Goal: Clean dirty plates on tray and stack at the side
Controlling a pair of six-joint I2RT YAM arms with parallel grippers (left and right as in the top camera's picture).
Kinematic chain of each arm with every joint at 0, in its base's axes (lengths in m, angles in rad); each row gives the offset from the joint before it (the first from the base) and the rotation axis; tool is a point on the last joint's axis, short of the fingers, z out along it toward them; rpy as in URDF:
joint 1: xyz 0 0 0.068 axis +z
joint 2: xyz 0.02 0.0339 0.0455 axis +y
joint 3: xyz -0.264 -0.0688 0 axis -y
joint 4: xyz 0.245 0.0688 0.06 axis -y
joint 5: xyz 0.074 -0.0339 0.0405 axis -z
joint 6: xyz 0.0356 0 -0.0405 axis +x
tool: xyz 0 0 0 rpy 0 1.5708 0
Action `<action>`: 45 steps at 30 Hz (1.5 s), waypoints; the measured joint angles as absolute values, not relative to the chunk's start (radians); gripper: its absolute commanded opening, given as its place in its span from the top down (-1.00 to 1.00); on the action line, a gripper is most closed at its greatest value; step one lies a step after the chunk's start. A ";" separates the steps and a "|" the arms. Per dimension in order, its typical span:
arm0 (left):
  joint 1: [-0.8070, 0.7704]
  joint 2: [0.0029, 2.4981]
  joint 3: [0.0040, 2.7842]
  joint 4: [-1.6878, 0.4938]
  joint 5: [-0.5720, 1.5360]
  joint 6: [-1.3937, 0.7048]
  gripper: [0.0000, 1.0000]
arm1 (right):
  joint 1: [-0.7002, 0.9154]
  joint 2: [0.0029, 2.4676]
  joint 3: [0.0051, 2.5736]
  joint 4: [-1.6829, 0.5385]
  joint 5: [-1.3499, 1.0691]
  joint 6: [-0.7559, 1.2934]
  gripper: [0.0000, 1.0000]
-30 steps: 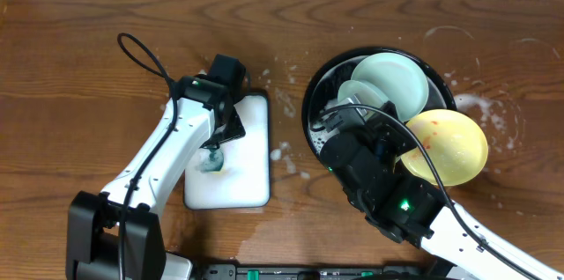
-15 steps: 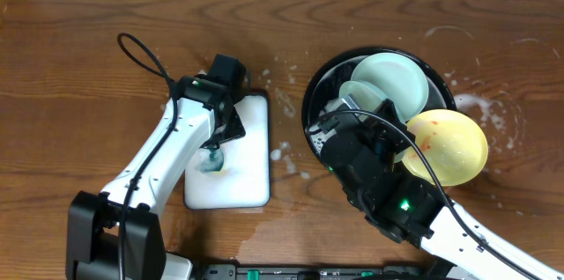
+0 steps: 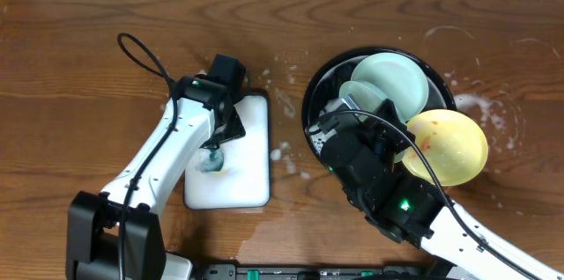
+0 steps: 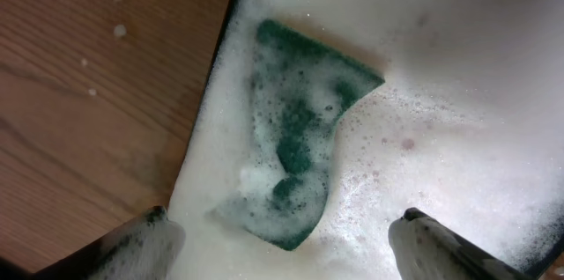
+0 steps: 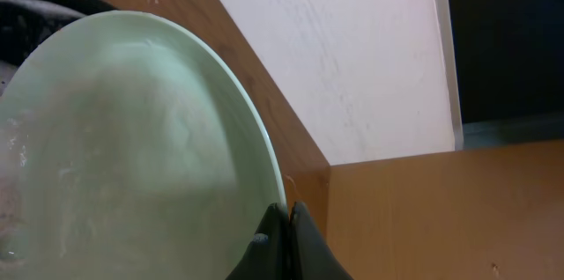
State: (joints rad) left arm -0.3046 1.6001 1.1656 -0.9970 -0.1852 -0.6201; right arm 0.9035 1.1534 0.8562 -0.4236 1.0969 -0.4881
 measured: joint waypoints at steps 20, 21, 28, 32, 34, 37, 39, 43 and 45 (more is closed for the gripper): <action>-0.305 1.600 1.166 -0.997 -0.185 -0.620 -0.66 | 0.887 1.154 0.857 -0.426 1.079 -0.281 0.98; -0.305 1.600 1.166 -0.997 -0.185 -0.620 -0.66 | 0.875 1.154 0.857 -0.436 1.067 -0.252 0.98; -0.305 1.600 1.166 -0.997 -0.185 -0.620 -0.66 | 0.834 1.155 0.857 -0.469 1.023 -0.184 0.98; -0.305 1.600 1.166 -0.997 -0.185 -0.620 -0.66 | 0.810 1.156 0.857 -0.473 1.000 -0.163 0.98; -0.305 1.600 1.166 -0.997 -0.185 -0.620 -0.66 | 0.788 1.157 0.857 -0.487 0.981 -0.132 0.98; -0.305 1.600 1.166 -0.997 -0.185 -0.620 -0.66 | 0.713 1.157 0.857 -0.519 0.897 -0.050 0.98; -0.305 1.600 1.166 -0.997 -0.185 -0.620 -0.66 | 0.661 1.157 0.857 -0.532 0.823 0.008 0.98; -0.305 1.600 1.166 -0.997 -0.185 -0.620 -0.66 | 0.530 1.148 0.857 -0.534 0.636 0.130 0.98; -0.305 1.600 1.166 -0.997 -0.185 -0.620 -0.66 | 0.450 1.125 0.862 -0.538 0.516 0.168 0.98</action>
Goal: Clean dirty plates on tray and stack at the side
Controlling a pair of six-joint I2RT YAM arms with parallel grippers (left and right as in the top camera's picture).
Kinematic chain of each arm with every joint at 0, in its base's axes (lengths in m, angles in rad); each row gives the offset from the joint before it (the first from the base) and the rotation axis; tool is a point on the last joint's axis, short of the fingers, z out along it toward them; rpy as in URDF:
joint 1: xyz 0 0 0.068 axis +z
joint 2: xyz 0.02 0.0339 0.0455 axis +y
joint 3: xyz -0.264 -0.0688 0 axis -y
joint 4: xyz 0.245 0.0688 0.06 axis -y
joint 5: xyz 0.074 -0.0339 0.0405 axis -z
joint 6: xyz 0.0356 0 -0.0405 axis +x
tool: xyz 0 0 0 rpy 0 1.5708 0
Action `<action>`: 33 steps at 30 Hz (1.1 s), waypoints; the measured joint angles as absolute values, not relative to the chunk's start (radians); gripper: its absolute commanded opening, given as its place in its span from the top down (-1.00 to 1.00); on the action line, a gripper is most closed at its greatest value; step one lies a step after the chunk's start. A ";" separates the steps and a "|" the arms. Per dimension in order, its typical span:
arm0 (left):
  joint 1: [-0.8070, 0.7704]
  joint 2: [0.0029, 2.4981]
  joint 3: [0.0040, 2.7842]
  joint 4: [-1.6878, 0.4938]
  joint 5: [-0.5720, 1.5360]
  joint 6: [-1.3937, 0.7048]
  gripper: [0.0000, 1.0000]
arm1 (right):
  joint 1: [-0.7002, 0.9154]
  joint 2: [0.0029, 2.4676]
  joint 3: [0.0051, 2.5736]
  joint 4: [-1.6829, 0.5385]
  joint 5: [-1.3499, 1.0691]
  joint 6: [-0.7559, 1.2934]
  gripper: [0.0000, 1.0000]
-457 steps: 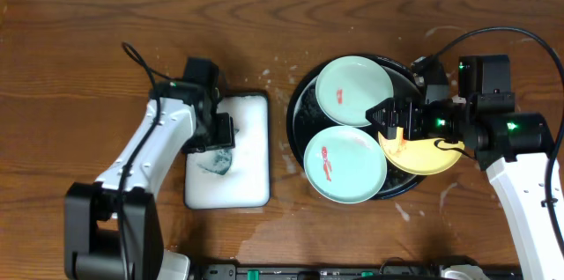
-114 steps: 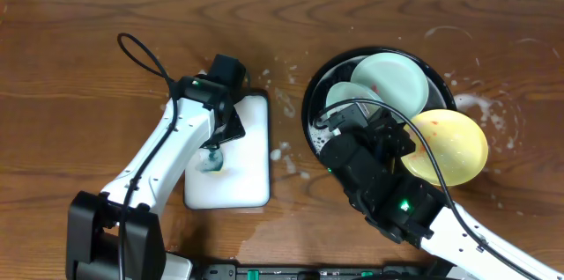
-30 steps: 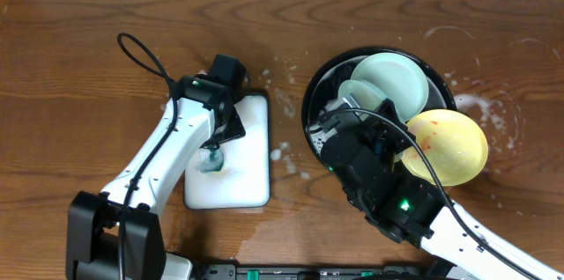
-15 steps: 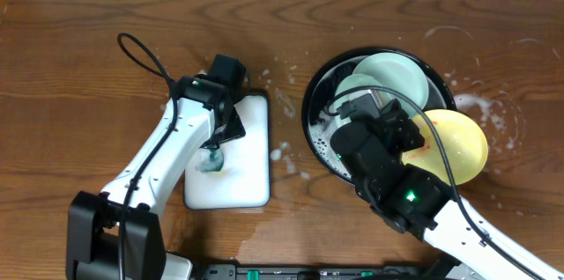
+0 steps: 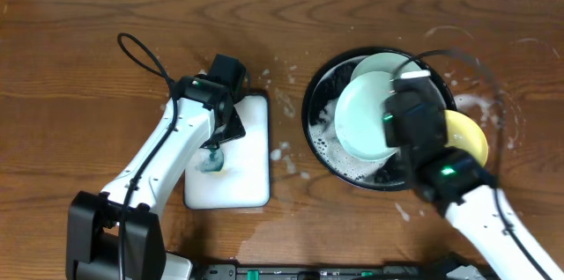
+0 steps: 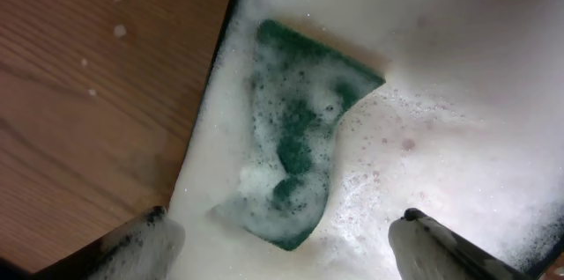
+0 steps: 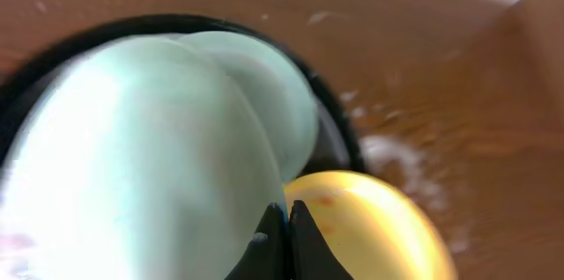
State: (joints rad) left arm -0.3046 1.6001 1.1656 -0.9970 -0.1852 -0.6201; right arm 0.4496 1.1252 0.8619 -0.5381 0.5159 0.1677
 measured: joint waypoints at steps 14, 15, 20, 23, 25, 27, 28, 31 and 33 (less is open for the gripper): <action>-0.305 1.600 1.166 -0.997 -0.186 -0.620 -0.66 | -0.410 1.076 0.927 -0.550 -0.057 0.369 0.98; -0.305 1.600 1.166 -0.997 -0.185 -0.620 -0.66 | -0.456 1.100 0.926 -0.535 -0.071 0.386 0.98; -0.305 1.600 1.166 -0.997 -0.185 -0.620 -0.66 | -0.626 1.235 0.927 -0.435 -0.121 0.450 0.98; -0.305 1.600 1.166 -0.997 -0.185 -0.620 -0.67 | -0.691 1.337 0.927 -0.372 -0.133 0.468 0.98; -0.305 1.600 1.166 -0.997 -0.186 -0.620 -0.66 | -0.724 1.416 0.927 -0.328 -0.131 0.473 0.98; -0.305 1.600 1.166 -0.997 -0.186 -0.620 -0.67 | -0.743 1.470 0.927 -0.307 -0.122 0.476 0.98; -0.305 1.600 1.166 -0.997 -0.186 -0.620 -0.67 | -0.756 1.502 0.927 -0.298 -0.120 0.479 0.98; -0.305 1.600 1.165 -0.997 -0.185 -0.620 -0.67 | -0.788 1.570 0.927 -0.284 -0.115 0.480 0.47; -0.305 1.600 1.165 -0.997 -0.185 -0.620 -0.67 | -0.801 1.589 0.927 -0.279 -0.113 0.467 0.15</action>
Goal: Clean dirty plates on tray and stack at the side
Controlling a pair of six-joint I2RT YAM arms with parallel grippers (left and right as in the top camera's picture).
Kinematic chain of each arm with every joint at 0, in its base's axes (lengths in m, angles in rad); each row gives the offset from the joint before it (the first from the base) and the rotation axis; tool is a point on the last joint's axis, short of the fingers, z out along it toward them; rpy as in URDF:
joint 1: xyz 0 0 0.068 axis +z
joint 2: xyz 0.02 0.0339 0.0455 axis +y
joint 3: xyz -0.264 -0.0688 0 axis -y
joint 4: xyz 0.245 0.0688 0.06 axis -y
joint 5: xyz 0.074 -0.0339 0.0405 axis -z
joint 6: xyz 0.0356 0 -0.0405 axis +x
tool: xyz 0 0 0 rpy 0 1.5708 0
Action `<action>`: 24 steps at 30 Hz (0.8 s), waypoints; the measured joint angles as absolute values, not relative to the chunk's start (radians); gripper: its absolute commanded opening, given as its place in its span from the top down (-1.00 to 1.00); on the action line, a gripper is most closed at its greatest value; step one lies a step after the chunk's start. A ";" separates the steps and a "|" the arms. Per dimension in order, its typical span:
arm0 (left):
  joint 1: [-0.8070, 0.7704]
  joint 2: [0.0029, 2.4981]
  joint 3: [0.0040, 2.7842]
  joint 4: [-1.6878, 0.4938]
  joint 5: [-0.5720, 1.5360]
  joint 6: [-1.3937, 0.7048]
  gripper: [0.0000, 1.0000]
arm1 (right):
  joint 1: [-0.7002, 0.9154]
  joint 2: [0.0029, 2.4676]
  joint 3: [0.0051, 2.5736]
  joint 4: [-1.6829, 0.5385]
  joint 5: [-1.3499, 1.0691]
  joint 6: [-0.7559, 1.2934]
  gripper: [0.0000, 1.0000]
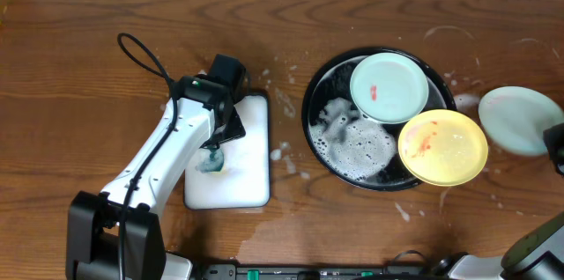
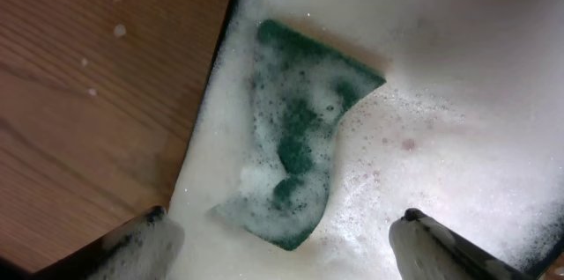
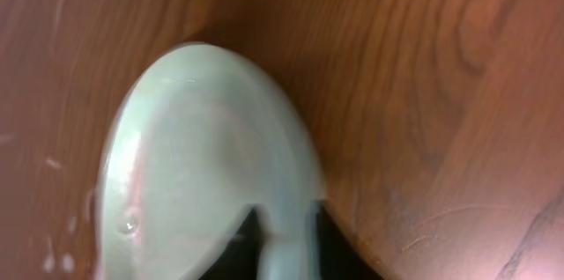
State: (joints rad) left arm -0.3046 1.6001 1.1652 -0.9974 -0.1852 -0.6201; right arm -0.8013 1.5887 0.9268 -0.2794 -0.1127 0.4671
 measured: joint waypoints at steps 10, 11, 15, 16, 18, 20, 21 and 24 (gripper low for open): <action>-0.305 1.600 1.165 -0.997 -0.185 -0.620 -0.67 | -0.758 1.495 0.927 -0.314 -0.356 0.421 -0.14; -0.305 1.600 1.165 -0.997 -0.185 -0.620 -0.67 | -0.735 1.464 0.927 -0.340 -0.380 0.419 -0.15; -0.305 1.600 1.165 -0.997 -0.185 -0.620 -0.67 | -0.604 1.325 0.932 -0.522 -0.405 0.387 -0.17; -0.305 1.600 1.165 -0.997 -0.185 -0.620 -0.67 | -0.564 1.294 0.932 -0.573 -0.384 0.378 -0.16; -0.305 1.600 1.165 -0.997 -0.185 -0.620 -0.67 | -0.488 1.251 0.933 -0.668 -0.308 0.361 -0.15; -0.305 1.600 1.165 -0.997 -0.185 -0.620 -0.67 | -0.418 1.232 0.933 -0.746 -0.224 0.348 -0.11; -0.305 1.600 1.165 -0.997 -0.185 -0.620 -0.67 | -0.380 1.230 0.933 -0.790 -0.170 0.344 -0.10; -0.305 1.600 1.166 -0.997 -0.186 -0.620 -0.67 | -0.285 1.237 0.933 -0.870 0.006 0.336 -0.08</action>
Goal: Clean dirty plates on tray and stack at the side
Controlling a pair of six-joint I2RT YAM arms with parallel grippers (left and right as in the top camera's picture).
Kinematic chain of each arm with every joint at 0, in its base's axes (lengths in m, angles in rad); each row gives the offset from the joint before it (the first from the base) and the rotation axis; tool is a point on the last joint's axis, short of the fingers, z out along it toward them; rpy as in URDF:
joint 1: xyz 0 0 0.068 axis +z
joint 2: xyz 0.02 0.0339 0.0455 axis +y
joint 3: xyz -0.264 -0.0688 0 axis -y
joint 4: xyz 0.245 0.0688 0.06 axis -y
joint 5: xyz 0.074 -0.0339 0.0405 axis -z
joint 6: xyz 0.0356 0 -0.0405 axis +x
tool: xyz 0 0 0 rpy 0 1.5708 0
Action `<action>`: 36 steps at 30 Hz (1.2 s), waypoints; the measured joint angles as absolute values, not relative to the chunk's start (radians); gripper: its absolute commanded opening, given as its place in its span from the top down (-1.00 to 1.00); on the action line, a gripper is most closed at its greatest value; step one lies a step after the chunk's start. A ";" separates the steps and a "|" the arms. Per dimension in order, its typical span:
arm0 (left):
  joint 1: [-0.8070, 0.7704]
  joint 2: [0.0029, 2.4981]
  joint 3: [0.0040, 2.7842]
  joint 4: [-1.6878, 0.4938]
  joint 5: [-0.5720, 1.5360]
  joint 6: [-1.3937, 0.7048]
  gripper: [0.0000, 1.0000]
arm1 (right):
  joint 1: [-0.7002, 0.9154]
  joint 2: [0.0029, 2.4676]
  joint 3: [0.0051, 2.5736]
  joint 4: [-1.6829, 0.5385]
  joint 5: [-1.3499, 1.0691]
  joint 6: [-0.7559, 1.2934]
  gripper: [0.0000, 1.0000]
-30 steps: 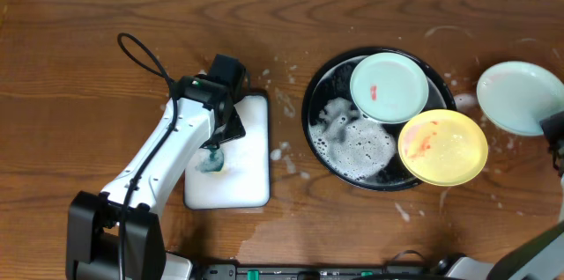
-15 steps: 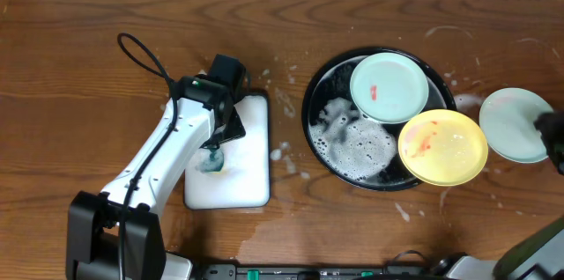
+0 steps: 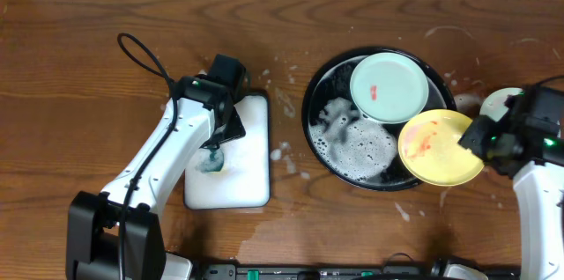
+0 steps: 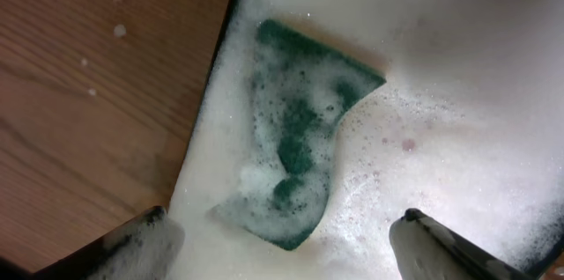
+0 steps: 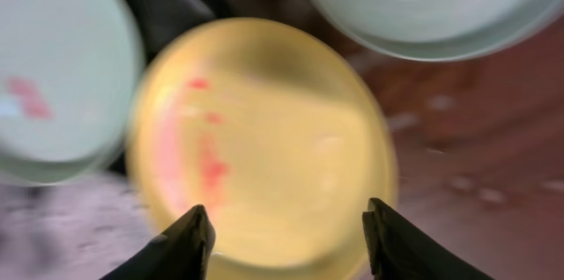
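A round black tray (image 3: pixel 328 152) holds suds and a pale green plate (image 3: pixel 389 87) with a red smear. A yellow plate (image 3: pixel 438 150), smeared red, rests on the tray's right rim. On the wood right of the tray lies another pale green plate (image 3: pixel 497 102), partly under my right arm. My right gripper (image 5: pixel 291 227) is open just above the yellow plate (image 5: pixel 264 139), nothing between its fingers. My left gripper (image 4: pixel 286 227) hangs open over a green sponge (image 4: pixel 300 130) lying in foam.
The sponge lies in a white foam-filled rectangular tray (image 3: pixel 251 183) left of the black tray. Foam splashes dot the wood between the two trays and near the table's right edge (image 3: pixel 493 121). A black cable loops at the left arm (image 3: pixel 141 51).
The pale green plate that my right gripper held at the table's right side now lies there on the wood. The gripper is open and has moved left over the yellow plate.
My right gripper was shut on a pale green plate, tilted up over the black tray, then still over the tray, then out at the right of the table. Now that plate lies there and the gripper is open above the yellow plate. The left arm stayed over the sponge.
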State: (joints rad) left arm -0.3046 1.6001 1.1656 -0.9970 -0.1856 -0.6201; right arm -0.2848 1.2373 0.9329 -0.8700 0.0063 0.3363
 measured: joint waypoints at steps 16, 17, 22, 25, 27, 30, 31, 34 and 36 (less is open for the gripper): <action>-0.305 1.600 1.166 -0.997 -0.185 -0.620 -0.67 | -0.227 1.456 0.933 -0.844 0.311 0.403 -0.02; -0.305 1.600 1.165 -0.997 -0.185 -0.620 -0.67 | -0.227 1.473 0.933 -0.848 0.311 0.403 -0.02; -0.305 1.600 1.166 -0.997 -0.185 -0.620 -0.67 | -0.230 1.520 0.933 -0.902 0.339 0.427 0.36; -0.305 1.600 1.165 -0.997 -0.185 -0.620 -0.67 | -0.242 1.522 0.933 -0.902 0.353 0.444 0.44; -0.305 1.600 1.166 -0.997 -0.185 -0.620 -0.67 | -0.249 1.522 0.933 -0.901 0.355 0.448 0.27; -0.305 1.600 1.165 -0.997 -0.185 -0.620 -0.67 | -0.252 1.522 0.932 -0.890 0.349 0.456 0.24; -0.305 1.600 1.165 -0.997 -0.185 -0.620 -0.67 | -0.253 1.522 0.931 -0.876 0.344 0.456 0.24; -0.305 1.600 1.165 -0.997 -0.185 -0.620 -0.67 | -0.268 1.522 0.917 -0.816 0.310 0.456 0.43; -0.305 1.600 1.165 -0.997 -0.185 -0.620 -0.67 | -0.278 1.522 0.900 -0.784 0.286 0.452 0.58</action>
